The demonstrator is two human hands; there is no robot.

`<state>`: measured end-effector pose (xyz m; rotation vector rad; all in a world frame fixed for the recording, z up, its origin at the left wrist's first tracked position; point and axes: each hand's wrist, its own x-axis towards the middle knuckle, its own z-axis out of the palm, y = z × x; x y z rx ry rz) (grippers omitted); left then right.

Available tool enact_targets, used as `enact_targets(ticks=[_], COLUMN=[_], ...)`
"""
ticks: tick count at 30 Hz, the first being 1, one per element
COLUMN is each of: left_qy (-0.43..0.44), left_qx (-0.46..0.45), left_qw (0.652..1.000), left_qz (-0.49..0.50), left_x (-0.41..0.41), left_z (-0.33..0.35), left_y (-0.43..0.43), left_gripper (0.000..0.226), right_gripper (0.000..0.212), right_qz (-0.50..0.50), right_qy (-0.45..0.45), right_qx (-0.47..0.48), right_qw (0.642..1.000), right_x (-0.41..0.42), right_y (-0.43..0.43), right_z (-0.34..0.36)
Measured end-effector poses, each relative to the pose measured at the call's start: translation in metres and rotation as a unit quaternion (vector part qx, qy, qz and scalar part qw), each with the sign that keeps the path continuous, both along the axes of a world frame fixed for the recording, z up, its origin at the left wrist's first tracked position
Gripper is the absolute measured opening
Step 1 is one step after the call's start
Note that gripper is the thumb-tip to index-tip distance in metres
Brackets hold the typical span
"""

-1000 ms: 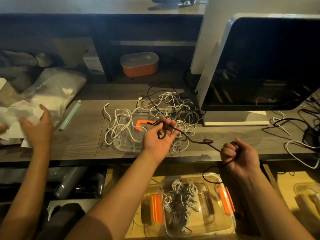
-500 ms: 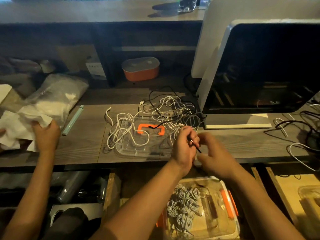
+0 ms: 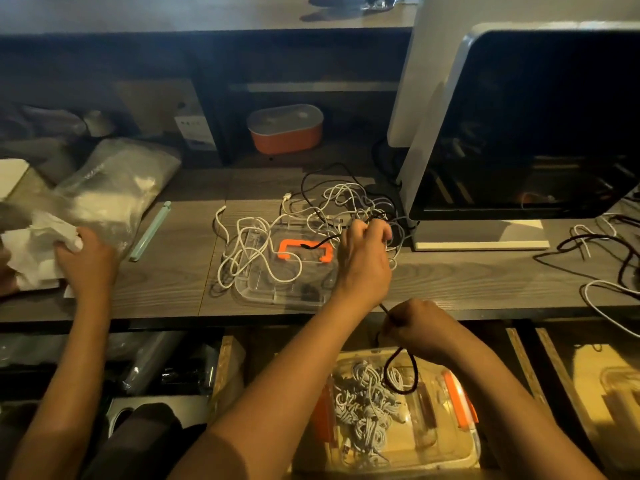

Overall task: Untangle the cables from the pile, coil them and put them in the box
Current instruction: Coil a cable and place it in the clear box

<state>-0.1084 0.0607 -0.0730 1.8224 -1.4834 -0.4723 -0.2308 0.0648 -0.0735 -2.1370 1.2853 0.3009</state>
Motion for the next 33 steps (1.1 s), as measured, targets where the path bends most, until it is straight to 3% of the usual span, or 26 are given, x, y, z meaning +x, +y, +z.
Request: enact_targets(ticks=[1,3,5,9,12,16,20,22,24,25,27,29,33], left_qy=[-0.093,-0.188,-0.189,-0.161,-0.173,-0.260,-0.222,-0.144,0.074,0.226,0.491,0.572,0.593], left_qx=[0.013,0.067,0.132,0.201,0.207,0.152,0.177,0.230,0.268,0.268,0.229,0.156,0.037], left_qw=[0.996,0.979,0.972,0.959,0.949,0.938,0.943,0.947,0.944,0.921,0.827,0.791,0.800], left_qz=[-0.010,-0.032,-0.047,-0.121,-0.162,-0.173,-0.172,-0.173,-0.178,-0.173,-0.150,-0.155,-0.082], left_x=[0.004,0.015,0.024,0.028,0.022,0.016,0.016,0.019,0.018,0.016,0.008,0.002,-0.015], left_z=[-0.003,-0.012,-0.022,-0.033,-0.027,-0.025,-0.025,-0.025,-0.024,-0.022,-0.009,0.002,0.021], left_y=[-0.001,-0.002,0.001,0.012,0.021,0.027,0.027,0.025,0.025,0.026,0.030,0.029,0.011], left_gripper=[0.020,0.023,0.022,0.046,0.042,0.021,0.055,0.055,0.043,0.038,0.034,0.030,0.027], right_gripper=[0.021,0.020,0.023,0.028,0.026,0.025,0.023,0.020,0.019,0.020,0.020,0.022,0.019], right_qz=[0.009,0.007,-0.032,-0.118,-0.159,-0.193,-0.207,-0.199,-0.201,-0.203,-0.199,-0.180,-0.094], right_qy=[0.019,0.045,0.035,-0.051,-0.129,-0.172,-0.162,-0.148,-0.140,-0.135,-0.117,-0.087,-0.024], right_qx=[-0.005,-0.026,-0.074,-0.191,-0.242,-0.267,-0.273,-0.257,-0.228,-0.215,-0.189,-0.158,-0.119], right_qw=[1.000,0.999,0.996,0.973,0.949,0.928,0.926,0.934,0.942,0.946,0.954,0.967,0.988], right_x=[0.000,-0.005,-0.014,-0.026,-0.027,-0.029,-0.029,-0.029,-0.029,-0.028,-0.027,-0.021,0.002], right_y=[0.000,-0.003,-0.007,-0.013,-0.018,-0.024,-0.030,-0.033,-0.033,-0.033,-0.030,-0.026,-0.007], right_z=[0.003,0.010,0.016,0.020,0.023,0.026,0.016,0.010,0.003,0.000,-0.006,-0.010,-0.009])
